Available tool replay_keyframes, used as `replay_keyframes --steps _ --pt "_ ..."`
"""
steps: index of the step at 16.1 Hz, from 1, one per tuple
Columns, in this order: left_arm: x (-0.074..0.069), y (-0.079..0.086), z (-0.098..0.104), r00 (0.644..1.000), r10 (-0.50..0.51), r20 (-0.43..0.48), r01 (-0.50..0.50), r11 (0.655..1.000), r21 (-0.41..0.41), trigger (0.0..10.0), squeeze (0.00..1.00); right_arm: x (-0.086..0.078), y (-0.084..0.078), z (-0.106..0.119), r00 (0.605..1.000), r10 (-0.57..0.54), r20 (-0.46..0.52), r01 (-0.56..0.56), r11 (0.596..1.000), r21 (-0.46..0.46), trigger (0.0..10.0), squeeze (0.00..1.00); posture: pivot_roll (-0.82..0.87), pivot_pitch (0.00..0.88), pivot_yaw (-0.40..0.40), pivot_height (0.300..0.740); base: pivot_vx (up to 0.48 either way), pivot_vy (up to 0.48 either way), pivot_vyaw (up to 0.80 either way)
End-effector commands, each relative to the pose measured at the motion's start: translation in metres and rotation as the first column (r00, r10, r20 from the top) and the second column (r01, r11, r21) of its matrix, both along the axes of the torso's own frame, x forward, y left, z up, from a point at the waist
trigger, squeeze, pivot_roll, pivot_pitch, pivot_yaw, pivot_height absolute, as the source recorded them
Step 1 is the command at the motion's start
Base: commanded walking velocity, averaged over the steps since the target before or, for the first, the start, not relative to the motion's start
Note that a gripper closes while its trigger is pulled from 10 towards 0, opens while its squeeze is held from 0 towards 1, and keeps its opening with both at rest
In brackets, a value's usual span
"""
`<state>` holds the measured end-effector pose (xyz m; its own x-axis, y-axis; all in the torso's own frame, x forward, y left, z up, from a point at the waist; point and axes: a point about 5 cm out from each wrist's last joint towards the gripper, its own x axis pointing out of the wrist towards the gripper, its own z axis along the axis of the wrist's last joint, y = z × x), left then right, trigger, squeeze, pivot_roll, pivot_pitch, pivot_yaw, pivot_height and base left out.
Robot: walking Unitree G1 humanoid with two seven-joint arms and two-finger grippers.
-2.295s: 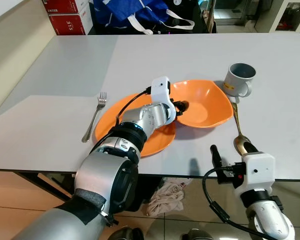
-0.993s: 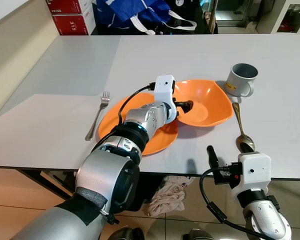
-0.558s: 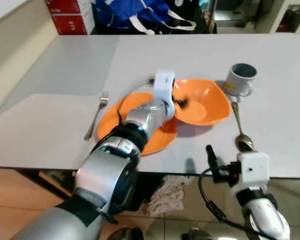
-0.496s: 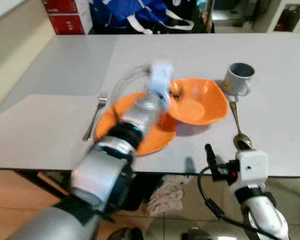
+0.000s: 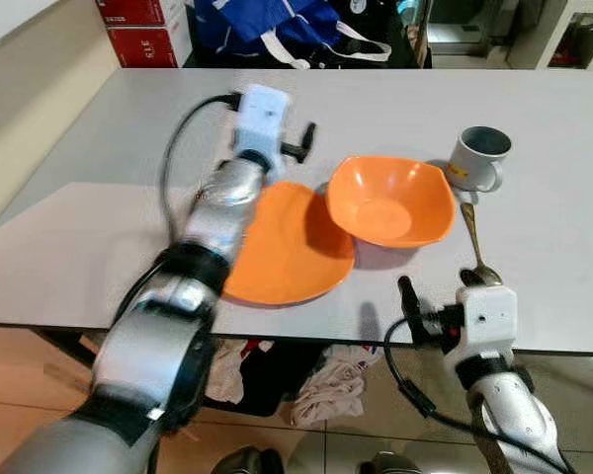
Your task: Setting the table
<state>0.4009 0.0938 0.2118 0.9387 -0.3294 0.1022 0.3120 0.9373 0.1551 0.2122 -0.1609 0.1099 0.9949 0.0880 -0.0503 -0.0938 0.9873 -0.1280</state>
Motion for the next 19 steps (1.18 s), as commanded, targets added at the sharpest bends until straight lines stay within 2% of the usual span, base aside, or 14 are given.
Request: replay_keyframes --steps 1,3,6,7,9,11,12,14,19 --pt "-0.006 0.009 -0.002 1.0 -0.027 0.013 0.027 1.0 -0.008 10.0 0.0 0.001 0.0 -0.002 1.0 0.003 0.0 -0.003 1.0 0.007 10.0 0.0 -0.19 0.029 0.057 0.727 0.0 0.0 0.0" --pt "-0.019 0.028 -0.016 0.999 -0.026 -0.026 0.025 0.999 -0.041 10.0 0.0 0.004 -0.001 -0.002 1.0 0.001 0.005 -0.001 1.0 0.008 10.0 0.0 -0.18 0.023 0.059 0.727 0.0 0.0 0.0" --pt "-0.034 0.039 -0.027 0.998 -0.029 -0.052 0.026 0.999 -0.046 10.0 0.0 0.009 -0.003 -0.003 1.0 -0.007 0.01 0.007 1.0 0.015 10.0 0.0 -0.15 0.015 0.057 0.727 0.0 0.0 0.0" --pt "-0.055 0.046 -0.038 0.998 -0.034 -0.048 0.032 0.998 -0.045 10.0 0.0 0.016 -0.005 -0.002 1.0 -0.021 0.02 0.02 0.999 0.036 10.0 0.0 -0.12 0.009 0.054 0.727 0.0 0.0 0.0" --pt "-0.073 0.05 -0.045 1.0 -0.015 -0.027 0.014 0.999 -0.044 10.0 0.0 0.021 -0.006 -0.002 0.999 -0.03 0.031 0.028 0.998 0.053 10.0 0.0 -0.11 0.0 0.051 0.727 0.0 0.0 0.0" --pt "-0.078 0.05 -0.05 1.0 -0.005 -0.023 0.004 0.999 -0.039 10.0 0.0 0.023 -0.006 -0.002 0.999 -0.033 0.034 0.031 0.997 0.065 10.0 0.0 -0.1 0.0 0.05 0.727 0.0 0.0 0.0" --pt "-0.088 0.045 -0.059 0.998 -0.007 -0.057 0.005 0.999 -0.038 10.0 0.0 0.026 -0.005 -0.003 0.999 -0.039 0.037 0.035 0.996 0.088 10.0 0.0 -0.1 0.0 0.044 0.727 0.0 0.0 0.0" --pt "-0.089 0.034 -0.058 0.996 -0.023 -0.09 0.019 0.999 -0.044 10.0 0.0 0.028 -0.006 -0.004 0.998 -0.041 0.036 0.037 0.995 0.097 10.0 0.0 -0.11 0.0 0.036 0.727 -0.135 0.0 0.0" --pt "-0.083 0.03 -0.052 0.997 -0.022 -0.077 0.018 0.999 -0.049 10.0 0.0 0.029 -0.008 -0.004 0.998 -0.037 0.041 0.033 0.995 0.089 10.0 0.0 -0.12 0.0 0.034 0.727 -0.286 0.0 0.0"
